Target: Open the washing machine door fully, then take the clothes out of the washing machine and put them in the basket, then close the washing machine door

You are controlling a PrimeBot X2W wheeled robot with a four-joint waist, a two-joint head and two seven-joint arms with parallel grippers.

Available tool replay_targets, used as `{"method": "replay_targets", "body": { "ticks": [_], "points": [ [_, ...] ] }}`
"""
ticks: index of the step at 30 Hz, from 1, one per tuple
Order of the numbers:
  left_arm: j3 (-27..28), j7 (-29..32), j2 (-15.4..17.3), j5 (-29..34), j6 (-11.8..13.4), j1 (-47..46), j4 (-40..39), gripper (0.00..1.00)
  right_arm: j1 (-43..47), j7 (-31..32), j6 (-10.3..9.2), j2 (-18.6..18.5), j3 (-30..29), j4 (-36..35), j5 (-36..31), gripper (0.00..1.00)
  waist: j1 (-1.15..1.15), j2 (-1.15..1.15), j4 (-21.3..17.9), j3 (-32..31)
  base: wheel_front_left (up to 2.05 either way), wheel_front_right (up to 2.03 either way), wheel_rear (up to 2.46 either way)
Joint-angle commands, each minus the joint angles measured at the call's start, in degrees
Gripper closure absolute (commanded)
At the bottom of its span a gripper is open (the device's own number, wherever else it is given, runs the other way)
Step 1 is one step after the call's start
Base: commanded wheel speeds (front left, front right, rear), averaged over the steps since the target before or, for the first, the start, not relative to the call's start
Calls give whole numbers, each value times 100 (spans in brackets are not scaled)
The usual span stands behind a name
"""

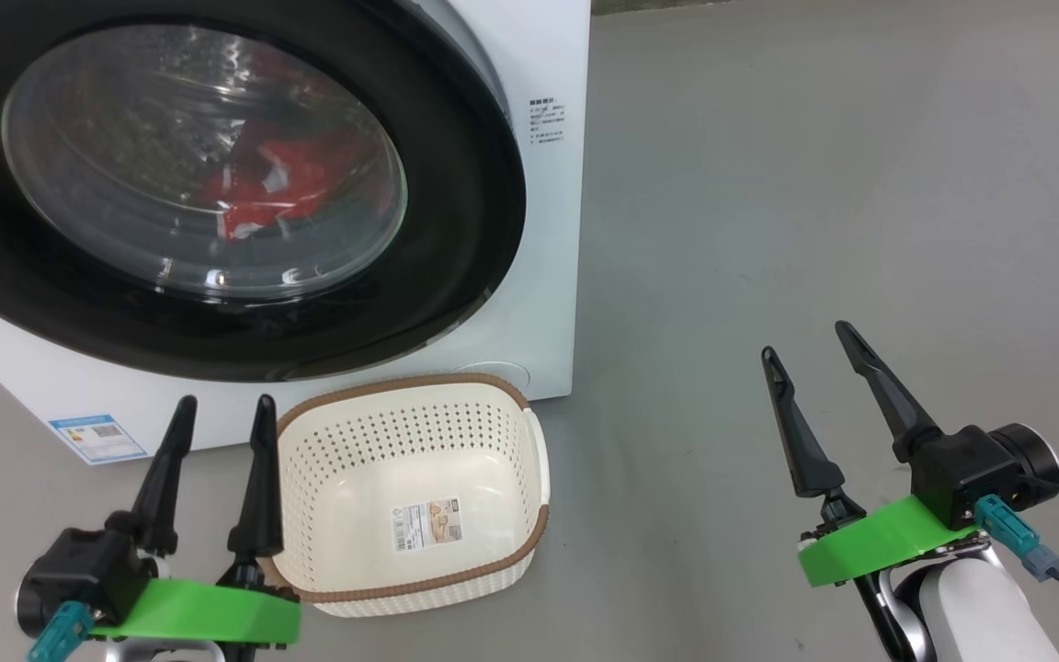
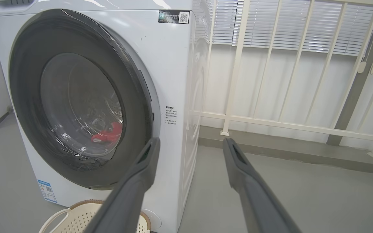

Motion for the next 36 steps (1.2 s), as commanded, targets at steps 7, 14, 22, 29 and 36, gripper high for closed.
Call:
{"method": "replay_targets", "body": {
  "ticks": [7, 14, 22, 29, 36],
  "points": [
    [156, -70, 102, 73, -27, -235, -125, 0, -180, -36, -4, -37, 150, -144, 3, 0, 0, 0, 1, -21, 0, 0, 0],
    [140, -70, 102, 106, -30, -226, -118, 0, -155, -36, -4, -37, 134, -123, 46, 0, 0, 0, 12, -4, 0, 0, 0],
    [112, -70, 102, 99, -33, -234, -123, 0, -160, -36, -4, -37, 71, -73, 139, 0, 0, 0, 62, 71, 0, 0, 0],
    [73, -70, 102, 114, -35, -316, -236, 0, -384, -36, -4, -37, 96, 42, 371, 100, 0, 0, 122, 334, 0, 0, 0],
    [74, -70, 102, 154, -37, -484, -363, 0, -1006, -36, -4, -37, 419, 453, 1411, 100, 0, 0, 238, 733, 0, 0, 0]
  ]
}}
